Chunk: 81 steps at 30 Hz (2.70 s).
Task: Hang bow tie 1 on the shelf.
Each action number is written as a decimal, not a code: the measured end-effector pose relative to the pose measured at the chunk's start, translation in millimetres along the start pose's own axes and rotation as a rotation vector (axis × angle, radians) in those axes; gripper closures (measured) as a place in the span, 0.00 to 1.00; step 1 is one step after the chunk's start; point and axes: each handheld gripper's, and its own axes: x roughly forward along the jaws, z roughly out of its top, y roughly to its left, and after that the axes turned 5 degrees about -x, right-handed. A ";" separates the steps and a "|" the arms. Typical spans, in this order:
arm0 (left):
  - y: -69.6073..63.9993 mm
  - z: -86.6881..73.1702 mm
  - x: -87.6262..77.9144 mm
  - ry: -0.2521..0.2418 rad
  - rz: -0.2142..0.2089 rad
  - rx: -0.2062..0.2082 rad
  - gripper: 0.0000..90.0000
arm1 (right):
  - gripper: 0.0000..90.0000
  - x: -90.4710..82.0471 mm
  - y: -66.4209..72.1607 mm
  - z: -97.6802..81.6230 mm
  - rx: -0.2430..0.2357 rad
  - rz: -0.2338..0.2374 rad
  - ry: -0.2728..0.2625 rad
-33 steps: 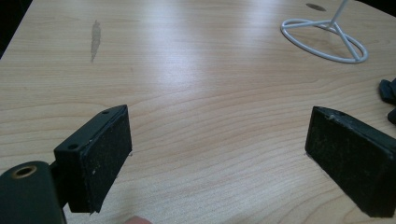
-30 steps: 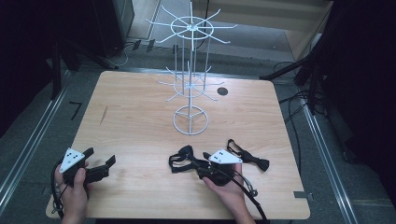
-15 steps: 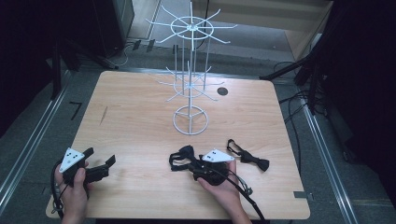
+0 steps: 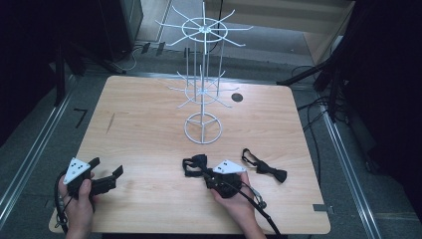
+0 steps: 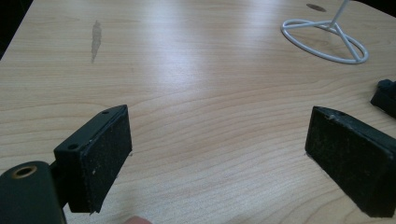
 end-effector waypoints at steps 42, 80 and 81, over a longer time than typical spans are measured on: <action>0.0 0.1 0.1 0.000 0.000 0.001 0.09 | 0.91 -39.4 -0.3 8.5 0.004 -0.088 -0.245; 0.1 0.1 0.1 0.000 -0.001 0.000 0.09 | 0.90 -64.2 -9.5 28.5 0.023 -0.138 -0.332; 0.1 0.1 0.1 0.000 -0.001 0.000 0.09 | 0.90 -64.2 -9.5 28.5 0.023 -0.138 -0.332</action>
